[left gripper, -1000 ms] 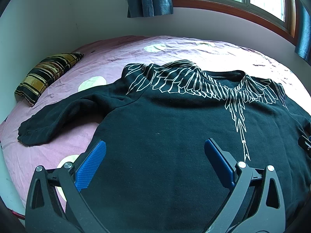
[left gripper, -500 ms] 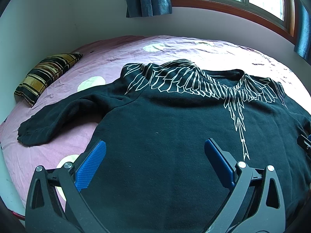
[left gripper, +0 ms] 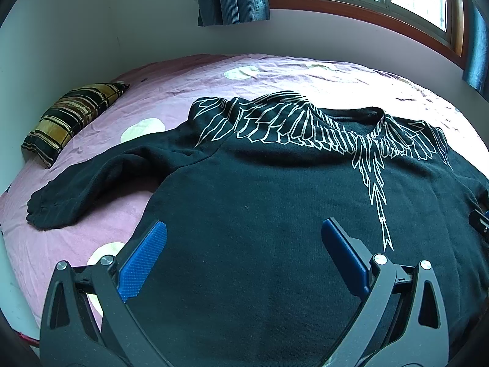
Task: Fold small clothes
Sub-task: 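Grasp the sweatshirt sleeve cuff with the right gripper and lift it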
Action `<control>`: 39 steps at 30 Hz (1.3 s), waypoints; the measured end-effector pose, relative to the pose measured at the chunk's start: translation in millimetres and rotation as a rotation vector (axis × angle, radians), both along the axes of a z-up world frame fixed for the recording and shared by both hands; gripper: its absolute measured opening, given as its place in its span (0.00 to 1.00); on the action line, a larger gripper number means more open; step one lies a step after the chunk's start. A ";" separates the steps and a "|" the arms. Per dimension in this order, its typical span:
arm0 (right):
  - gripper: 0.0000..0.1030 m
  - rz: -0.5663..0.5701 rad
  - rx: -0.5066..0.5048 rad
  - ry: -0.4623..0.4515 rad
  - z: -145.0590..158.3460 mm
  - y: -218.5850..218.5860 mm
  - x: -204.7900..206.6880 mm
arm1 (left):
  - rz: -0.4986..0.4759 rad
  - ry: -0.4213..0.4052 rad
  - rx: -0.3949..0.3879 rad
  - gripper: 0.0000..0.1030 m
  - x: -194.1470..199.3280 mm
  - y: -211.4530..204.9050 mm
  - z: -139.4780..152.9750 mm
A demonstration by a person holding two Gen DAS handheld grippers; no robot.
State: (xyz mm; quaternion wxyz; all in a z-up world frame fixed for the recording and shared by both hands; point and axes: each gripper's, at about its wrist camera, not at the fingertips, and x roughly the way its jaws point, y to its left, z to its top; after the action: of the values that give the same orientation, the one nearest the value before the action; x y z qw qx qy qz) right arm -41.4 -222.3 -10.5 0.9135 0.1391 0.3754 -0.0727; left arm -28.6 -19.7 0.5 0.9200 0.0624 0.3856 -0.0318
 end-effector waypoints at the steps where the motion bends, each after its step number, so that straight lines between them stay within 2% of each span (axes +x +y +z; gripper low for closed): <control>1: 0.96 0.008 0.033 0.001 0.3 -5.5 -0.6 | 0.001 0.001 0.000 0.98 0.0 0.4 -0.3; 4: 0.96 -0.003 0.126 -0.017 2.6 -27.1 -3.2 | 0.006 0.003 -0.001 0.98 -0.3 2.7 -1.3; 7: 0.96 -0.087 0.231 -0.067 5.6 -76.2 -17.6 | 0.005 0.008 0.003 0.98 3.1 6.4 -3.1; 10: 0.96 -0.214 0.338 -0.121 3.8 -144.8 -49.1 | 0.009 0.022 0.007 0.98 5.7 9.6 -6.7; 12: 0.96 -0.340 0.415 -0.165 -3.1 -199.3 -80.4 | 0.011 0.028 0.010 0.98 6.7 10.2 -8.9; 17: 0.96 -0.647 0.610 -0.276 -44.3 -314.7 -164.4 | 0.009 0.042 0.019 0.98 12.0 8.4 -15.4; 21: 0.95 -0.765 0.791 -0.329 -86.8 -367.0 -199.7 | 0.023 0.068 0.028 0.98 17.8 5.9 -23.1; 22: 0.95 -0.769 0.802 -0.354 -86.6 -372.8 -202.3 | 0.027 0.075 0.028 0.98 19.2 5.2 -24.5; 25: 0.95 -0.774 0.762 -0.345 -79.2 -383.1 -196.4 | 0.028 0.087 0.027 0.98 21.1 1.5 -26.5; 28: 0.93 -0.811 0.775 -0.300 -85.4 -399.0 -189.8 | 0.018 0.086 0.036 0.98 20.7 -4.2 -26.1; 34: 0.92 -0.855 0.705 -0.230 -79.5 -403.0 -174.4 | 0.013 0.092 0.042 0.98 21.8 -7.6 -27.1; 35: 0.89 -0.864 0.677 -0.213 -78.2 -400.6 -172.9 | 0.014 0.095 0.041 0.98 22.8 -7.3 -27.9; 36: 0.81 -0.873 0.655 -0.198 -76.8 -398.2 -168.5 | 0.016 0.098 0.041 0.98 23.6 -7.0 -28.7; 37: 0.77 -0.881 0.627 -0.179 -76.1 -395.9 -166.3 | 0.018 0.100 0.042 0.98 24.2 -6.7 -29.3; 39: 0.45 -0.893 0.580 -0.144 -75.4 -391.8 -161.9 | 0.017 0.105 0.039 0.98 25.1 -6.4 -30.4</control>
State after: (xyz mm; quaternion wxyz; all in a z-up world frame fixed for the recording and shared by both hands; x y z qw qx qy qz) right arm -203.3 -614.1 -85.9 0.7411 0.5366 0.2206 -0.3378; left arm -3.5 -26.1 -29.9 0.8974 0.0755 0.4343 -0.0196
